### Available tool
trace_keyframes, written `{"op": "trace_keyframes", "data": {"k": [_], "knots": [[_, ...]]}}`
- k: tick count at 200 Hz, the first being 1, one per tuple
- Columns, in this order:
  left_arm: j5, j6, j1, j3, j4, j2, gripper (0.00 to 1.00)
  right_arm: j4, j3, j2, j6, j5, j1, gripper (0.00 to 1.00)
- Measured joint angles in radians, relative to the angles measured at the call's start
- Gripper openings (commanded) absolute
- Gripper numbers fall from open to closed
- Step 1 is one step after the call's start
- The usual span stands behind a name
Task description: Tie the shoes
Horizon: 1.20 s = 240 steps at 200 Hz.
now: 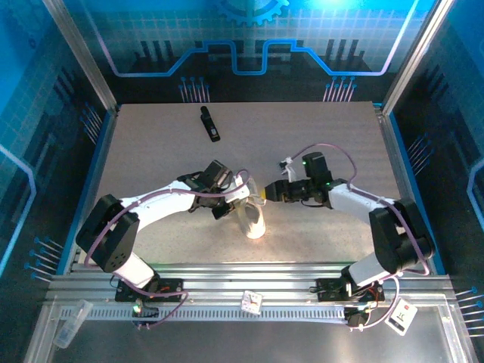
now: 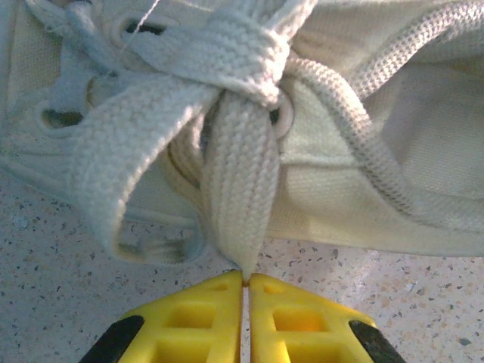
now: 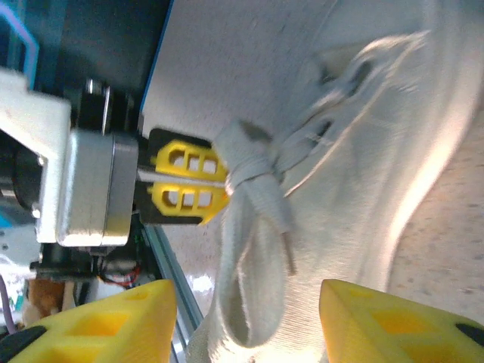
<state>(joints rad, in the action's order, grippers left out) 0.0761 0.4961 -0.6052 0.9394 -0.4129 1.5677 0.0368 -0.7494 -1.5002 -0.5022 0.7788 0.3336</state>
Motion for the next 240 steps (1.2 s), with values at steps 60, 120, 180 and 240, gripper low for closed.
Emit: {"op": "trace_keyframes", "data": {"k": [60, 120, 180, 240], "knots": [[0.004, 0.001, 0.0, 0.0, 0.003, 0.005, 0.09, 0.035, 0.002, -0.049, -0.101, -0.037, -0.052, 0.38], [0.012, 0.001, 0.0, 0.0, 0.007, 0.008, 0.09, 0.188, 0.014, -0.177, -0.18, 0.028, 0.015, 0.41], [0.018, 0.003, 0.0, 0.0, 0.007, 0.008, 0.08, 0.274, 0.018, -0.199, -0.21, 0.068, 0.034, 0.41], [0.018, 0.004, 0.0, 0.0, 0.007, 0.008, 0.08, 0.278, 0.015, -0.237, -0.207, 0.071, 0.055, 0.2]]}}
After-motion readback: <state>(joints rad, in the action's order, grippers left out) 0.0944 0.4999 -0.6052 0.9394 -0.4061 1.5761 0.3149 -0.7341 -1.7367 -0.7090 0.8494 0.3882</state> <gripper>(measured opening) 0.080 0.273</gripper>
